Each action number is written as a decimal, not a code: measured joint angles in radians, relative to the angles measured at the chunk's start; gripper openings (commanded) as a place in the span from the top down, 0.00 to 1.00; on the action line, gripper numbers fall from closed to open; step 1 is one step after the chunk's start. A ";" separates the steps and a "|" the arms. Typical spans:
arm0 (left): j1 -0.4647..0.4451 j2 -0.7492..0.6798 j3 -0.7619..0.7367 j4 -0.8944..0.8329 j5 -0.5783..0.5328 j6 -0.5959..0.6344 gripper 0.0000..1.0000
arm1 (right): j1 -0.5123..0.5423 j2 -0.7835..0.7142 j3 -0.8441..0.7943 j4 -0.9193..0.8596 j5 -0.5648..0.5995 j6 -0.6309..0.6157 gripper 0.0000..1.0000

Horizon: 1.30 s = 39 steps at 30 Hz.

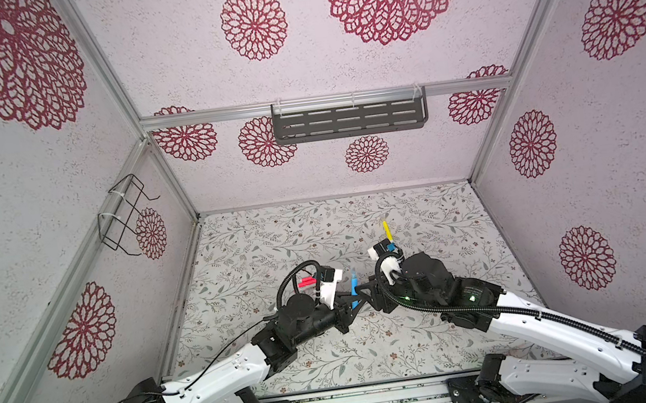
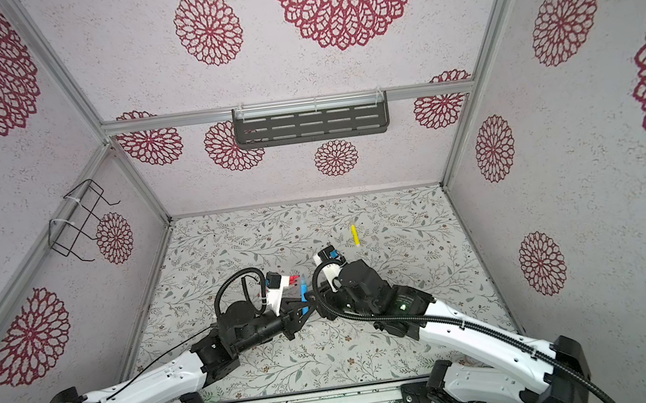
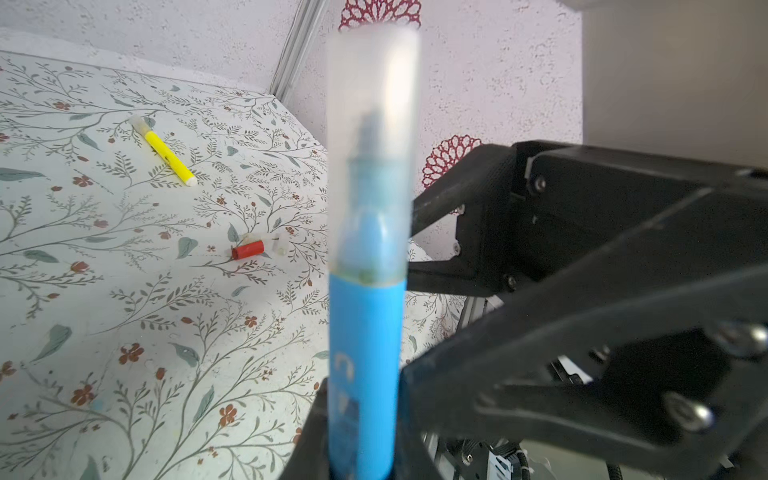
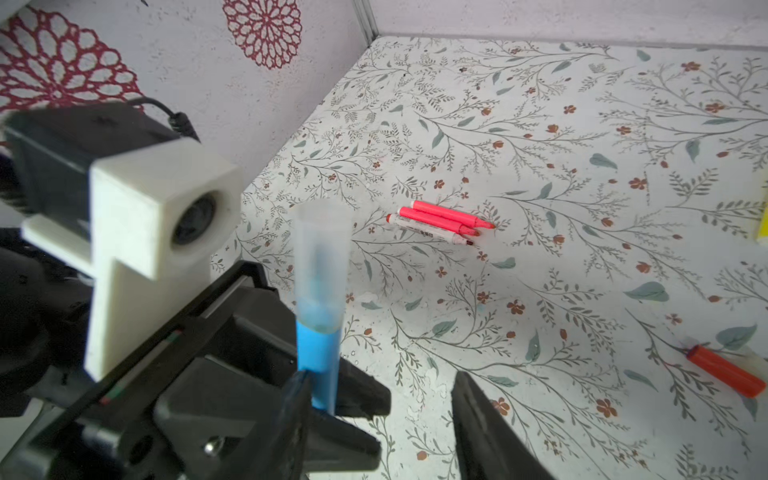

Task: Insert the pens into the pen caps
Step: 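Press the clear cap down with right gripper while left gripper holds the marker, then grip the capped end with right gripper while left gripper opens, then carry the capped blue marker away from the robot beside the yellow marker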

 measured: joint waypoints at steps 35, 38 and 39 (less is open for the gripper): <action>-0.022 0.002 0.028 -0.274 -0.358 -0.036 0.38 | -0.310 0.246 0.047 -0.038 -0.060 0.050 0.93; -0.022 -0.029 0.010 -0.312 -0.391 -0.047 0.38 | -0.387 0.359 0.116 -0.083 -0.045 0.029 0.93; -0.022 -0.041 0.009 -0.326 -0.399 -0.048 0.38 | -0.406 0.406 0.154 -0.104 -0.037 0.019 0.92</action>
